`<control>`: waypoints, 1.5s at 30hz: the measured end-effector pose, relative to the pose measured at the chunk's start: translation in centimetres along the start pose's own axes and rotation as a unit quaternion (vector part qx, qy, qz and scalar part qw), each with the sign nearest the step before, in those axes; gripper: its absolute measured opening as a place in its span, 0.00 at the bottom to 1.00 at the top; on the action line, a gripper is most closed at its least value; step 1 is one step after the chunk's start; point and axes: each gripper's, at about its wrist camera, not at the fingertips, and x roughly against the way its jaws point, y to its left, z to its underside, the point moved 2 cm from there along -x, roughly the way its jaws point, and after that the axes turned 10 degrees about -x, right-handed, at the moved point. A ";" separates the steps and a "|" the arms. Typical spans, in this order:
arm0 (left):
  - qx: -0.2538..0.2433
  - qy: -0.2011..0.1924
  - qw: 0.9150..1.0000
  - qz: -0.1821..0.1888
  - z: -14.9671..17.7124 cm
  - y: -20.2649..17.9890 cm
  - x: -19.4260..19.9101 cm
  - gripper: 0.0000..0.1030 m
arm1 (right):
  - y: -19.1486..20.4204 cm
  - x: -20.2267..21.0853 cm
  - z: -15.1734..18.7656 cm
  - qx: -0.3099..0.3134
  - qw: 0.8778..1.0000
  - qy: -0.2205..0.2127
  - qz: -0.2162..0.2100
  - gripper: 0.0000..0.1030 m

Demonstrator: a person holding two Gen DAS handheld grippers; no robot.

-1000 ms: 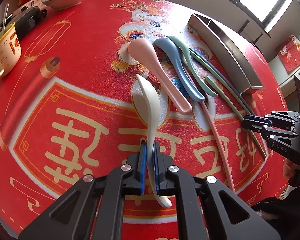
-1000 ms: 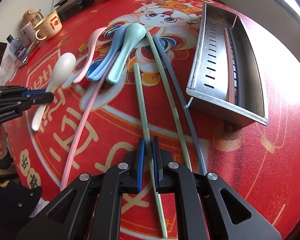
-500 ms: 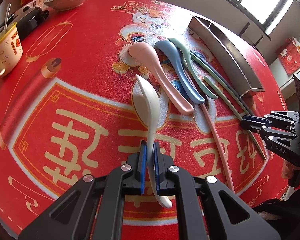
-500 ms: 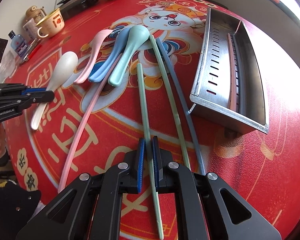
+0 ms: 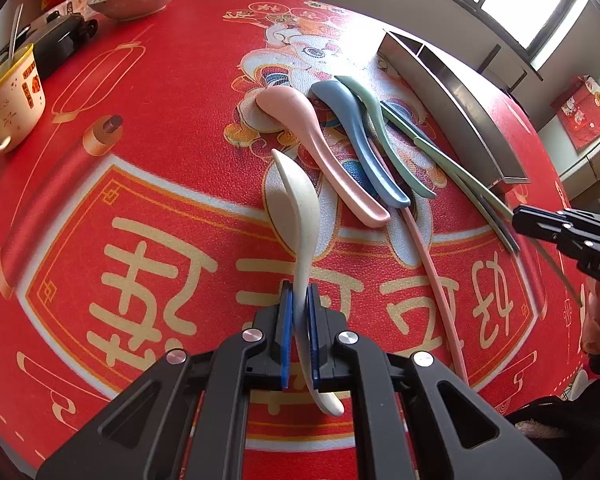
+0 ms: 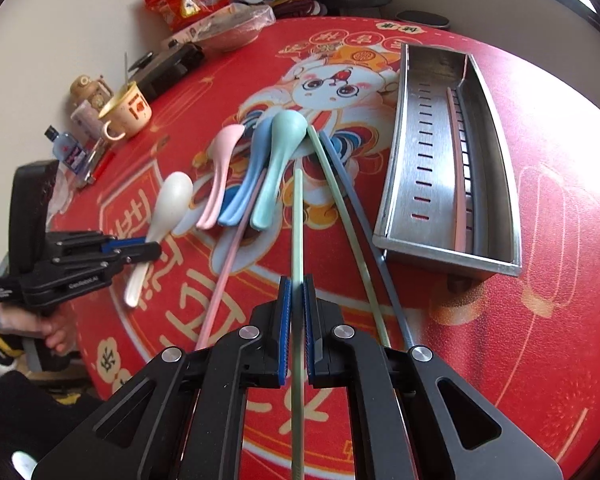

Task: Organize utensils
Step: 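Place the green chopstick into the steel tray with the right tool and release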

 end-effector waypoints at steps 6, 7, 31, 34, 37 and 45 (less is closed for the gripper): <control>0.000 0.000 1.000 0.000 0.0 0.0 0.0 0.07 | -0.1 2.5 -2.5 -0.024 0.999 -0.043 -0.023 0.06; 0.000 0.000 1.000 0.000 0.0 0.0 0.0 0.07 | -0.3 2.9 -3.0 -0.031 0.998 -0.050 -0.025 0.06; 0.018 -0.003 1.000 0.000 0.0 0.2 0.1 0.07 | -9.2 -4.1 -16.2 -0.135 0.980 -0.042 0.138 0.06; 0.024 -0.004 1.000 0.001 0.1 0.3 0.1 0.07 | -9.5 -5.2 -16.1 -0.154 0.978 -0.024 0.138 0.06; 0.027 -0.005 1.000 0.003 0.1 0.4 0.1 0.07 | -9.7 -5.9 -15.5 -0.163 0.976 -0.009 0.141 0.06; 0.029 -0.002 1.000 0.001 0.0 0.4 0.1 0.07 | -9.8 -6.2 -13.5 -0.180 0.975 0.018 0.125 0.07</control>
